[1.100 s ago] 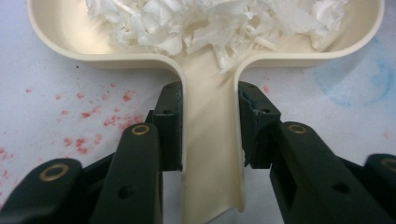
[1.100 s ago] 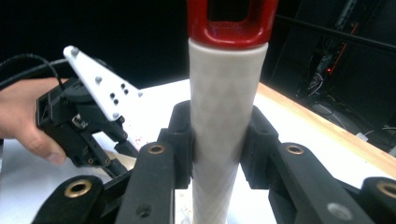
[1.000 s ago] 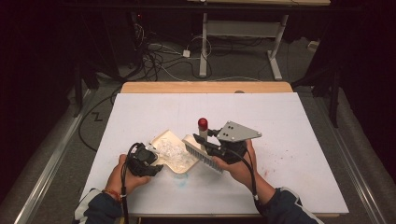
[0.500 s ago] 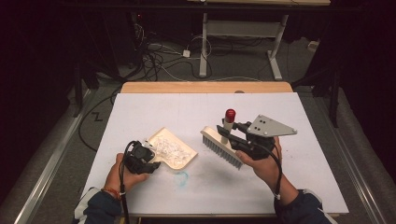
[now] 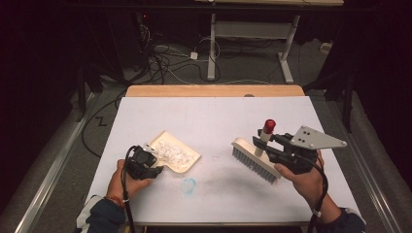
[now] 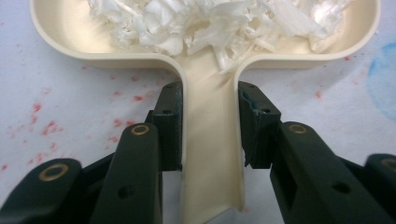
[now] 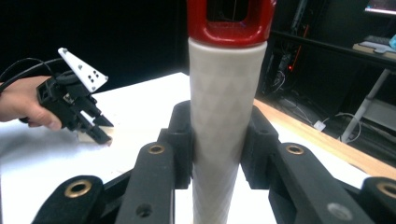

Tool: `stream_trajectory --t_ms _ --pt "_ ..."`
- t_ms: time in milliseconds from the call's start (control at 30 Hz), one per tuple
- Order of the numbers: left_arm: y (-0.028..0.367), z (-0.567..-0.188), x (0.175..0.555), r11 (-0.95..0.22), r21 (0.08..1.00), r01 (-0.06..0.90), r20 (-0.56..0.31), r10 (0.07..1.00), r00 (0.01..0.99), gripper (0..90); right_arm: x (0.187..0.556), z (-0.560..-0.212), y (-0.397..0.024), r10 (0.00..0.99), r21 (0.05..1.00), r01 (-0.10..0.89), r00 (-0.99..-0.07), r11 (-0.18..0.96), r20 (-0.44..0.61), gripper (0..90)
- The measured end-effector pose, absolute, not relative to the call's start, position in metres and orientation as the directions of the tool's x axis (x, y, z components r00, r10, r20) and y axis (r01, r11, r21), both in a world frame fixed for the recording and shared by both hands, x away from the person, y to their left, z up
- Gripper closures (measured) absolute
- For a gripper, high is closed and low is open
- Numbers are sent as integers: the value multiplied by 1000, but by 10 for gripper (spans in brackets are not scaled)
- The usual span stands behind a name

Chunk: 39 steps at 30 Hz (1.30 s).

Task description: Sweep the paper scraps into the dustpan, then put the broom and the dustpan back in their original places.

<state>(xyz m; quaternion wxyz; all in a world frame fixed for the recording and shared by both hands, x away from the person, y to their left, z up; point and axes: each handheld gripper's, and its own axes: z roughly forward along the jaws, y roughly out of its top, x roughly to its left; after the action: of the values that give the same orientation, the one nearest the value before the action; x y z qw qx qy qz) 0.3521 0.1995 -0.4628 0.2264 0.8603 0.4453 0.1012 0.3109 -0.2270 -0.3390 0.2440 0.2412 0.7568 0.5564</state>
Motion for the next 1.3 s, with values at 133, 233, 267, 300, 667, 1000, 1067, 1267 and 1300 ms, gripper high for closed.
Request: stream_trajectory --t_ms 133,233,267,300,667,1000,1067,1267,1300 --pt "205 -462 353 -471 483 738 -24 836 549 633 305 -340 -244 630 956 107 -771 273 -94 699" --pt "209 -461 352 -440 490 752 -30 854 520 634 301 -341 -256 619 953 124 -782 275 -77 699" --pt "210 -461 351 -430 491 758 -34 860 510 634 299 -341 -260 620 953 128 -781 275 -74 699" --pt "212 -461 351 -420 492 763 -35 865 500 634 297 -341 -264 616 950 128 -783 285 -80 699" --pt "228 -464 355 -348 506 790 -37 906 422 633 278 -347 -302 593 933 176 -804 314 -48 699" --pt "221 -464 352 -315 524 792 -57 914 401 563 284 -361 -306 568 906 219 -823 362 -28 698" --pt "216 -464 347 -318 530 786 -67 908 413 520 290 -363 -306 579 901 238 -815 363 -17 698" --pt "204 -464 332 -365 559 745 -46 883 467 405 313 -364 -308 598 892 273 -802 359 4 688" --pt "204 -463 330 -367 578 728 -39 880 474 389 318 -364 -307 603 888 279 -798 366 2 684"
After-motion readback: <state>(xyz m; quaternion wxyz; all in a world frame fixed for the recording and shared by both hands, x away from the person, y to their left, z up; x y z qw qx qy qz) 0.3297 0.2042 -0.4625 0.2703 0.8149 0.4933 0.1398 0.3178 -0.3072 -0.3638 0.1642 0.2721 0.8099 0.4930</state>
